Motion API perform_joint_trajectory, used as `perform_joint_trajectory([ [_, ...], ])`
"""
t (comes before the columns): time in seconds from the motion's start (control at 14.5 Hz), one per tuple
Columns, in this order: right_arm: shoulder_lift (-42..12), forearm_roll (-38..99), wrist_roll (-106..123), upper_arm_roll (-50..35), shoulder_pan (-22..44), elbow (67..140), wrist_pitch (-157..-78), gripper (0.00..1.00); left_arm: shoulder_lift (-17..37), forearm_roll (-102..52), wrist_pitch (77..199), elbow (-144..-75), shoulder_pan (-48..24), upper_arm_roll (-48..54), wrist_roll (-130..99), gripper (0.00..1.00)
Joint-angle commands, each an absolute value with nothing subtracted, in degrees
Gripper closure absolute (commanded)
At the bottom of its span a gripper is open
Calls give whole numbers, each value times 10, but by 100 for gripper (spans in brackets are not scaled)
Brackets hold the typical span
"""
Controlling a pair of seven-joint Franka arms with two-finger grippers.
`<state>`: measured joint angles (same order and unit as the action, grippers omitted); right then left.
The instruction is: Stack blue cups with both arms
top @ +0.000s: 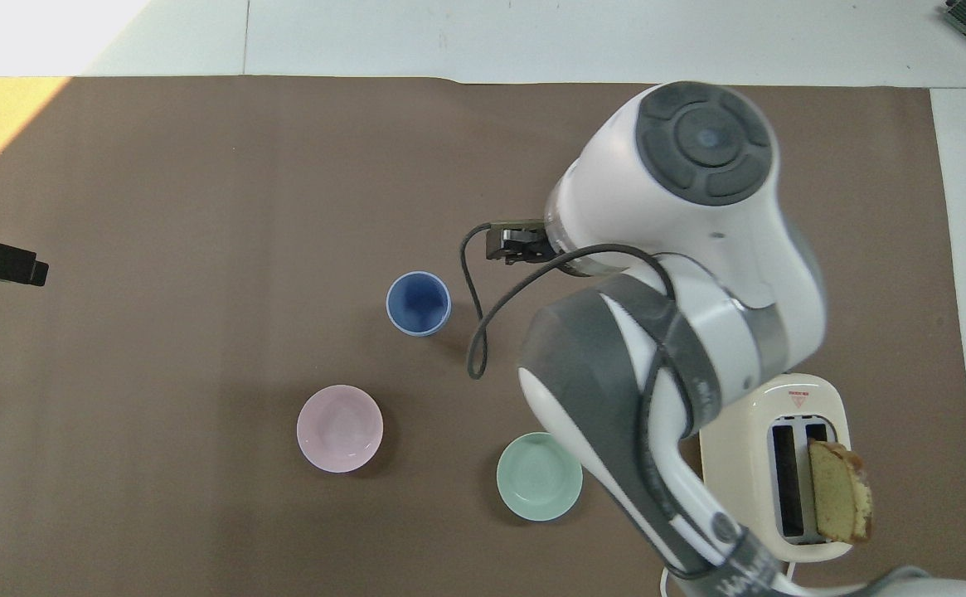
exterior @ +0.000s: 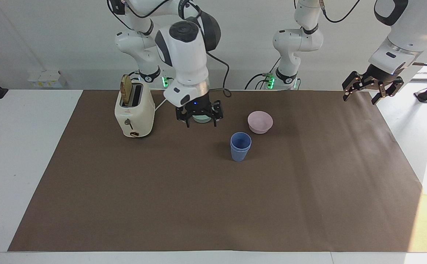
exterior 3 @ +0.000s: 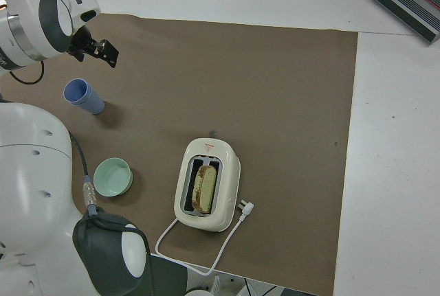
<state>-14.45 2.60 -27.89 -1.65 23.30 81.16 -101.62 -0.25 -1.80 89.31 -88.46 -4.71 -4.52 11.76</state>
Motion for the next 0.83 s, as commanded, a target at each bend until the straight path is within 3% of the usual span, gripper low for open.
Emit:
perform_joint_trajectory([
  [0.0,-98,30,-265,-25,195,821,-980,0,-11,-11,893,-890,-40,-40,121,0],
  [0.41,-49,16,-143,-20,111,817,-879,0,-11,-11,894,-890,-40,-40,121,0],
  [0.76,-11,5,-6,-7,41,832,-873,0,-11,-11,893,-890,-40,-40,121,0],
])
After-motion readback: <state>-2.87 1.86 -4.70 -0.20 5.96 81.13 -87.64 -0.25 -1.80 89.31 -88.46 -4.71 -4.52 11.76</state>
